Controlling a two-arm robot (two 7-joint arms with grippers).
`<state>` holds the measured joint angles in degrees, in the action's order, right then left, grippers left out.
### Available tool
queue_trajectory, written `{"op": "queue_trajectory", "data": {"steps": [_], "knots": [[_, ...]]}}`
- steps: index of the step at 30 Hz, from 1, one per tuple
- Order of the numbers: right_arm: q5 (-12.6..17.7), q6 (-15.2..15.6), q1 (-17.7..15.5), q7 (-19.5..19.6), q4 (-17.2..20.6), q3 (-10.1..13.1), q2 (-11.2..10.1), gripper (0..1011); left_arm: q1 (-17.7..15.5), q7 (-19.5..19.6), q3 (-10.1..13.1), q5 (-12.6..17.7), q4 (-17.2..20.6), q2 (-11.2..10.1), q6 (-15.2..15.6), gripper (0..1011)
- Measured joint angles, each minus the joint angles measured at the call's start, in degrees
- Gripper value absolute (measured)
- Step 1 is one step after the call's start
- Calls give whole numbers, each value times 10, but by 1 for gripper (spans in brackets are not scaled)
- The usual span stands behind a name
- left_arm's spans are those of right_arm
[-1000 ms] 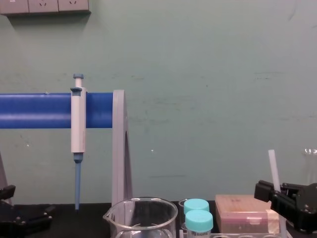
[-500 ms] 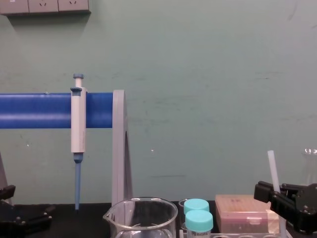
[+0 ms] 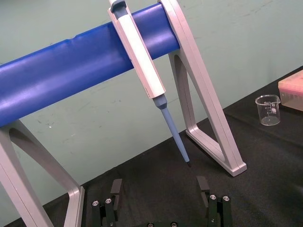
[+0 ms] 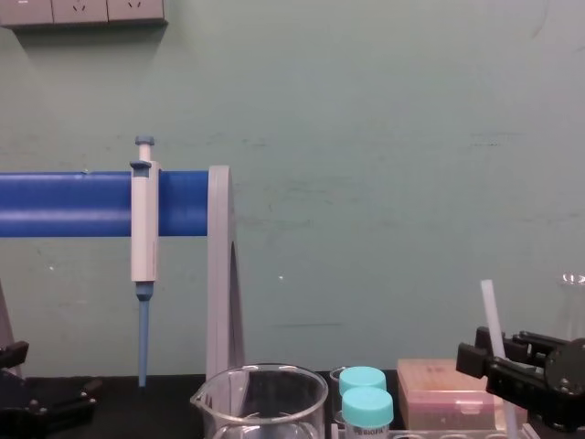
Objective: Pick up the stirring rod with one hand, then place it down.
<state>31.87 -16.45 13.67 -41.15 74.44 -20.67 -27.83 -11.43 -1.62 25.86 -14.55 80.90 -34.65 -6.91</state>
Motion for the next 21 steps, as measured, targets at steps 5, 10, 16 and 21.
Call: {"op": "queue_trajectory", "data": {"steps": [5,10,16,21], "knots": [[0,0,0,0,0,0,0,536,0,0,0,0,0,0,0,1000],[0,0,0,0,0,0,0,711,0,0,0,0,0,0,0,1000],[1,0,0,0,0,0,0,882,0,0,0,0,0,0,0,1000],[1,0,0,0,0,0,0,1000,0,0,0,0,0,0,0,1000]]}}
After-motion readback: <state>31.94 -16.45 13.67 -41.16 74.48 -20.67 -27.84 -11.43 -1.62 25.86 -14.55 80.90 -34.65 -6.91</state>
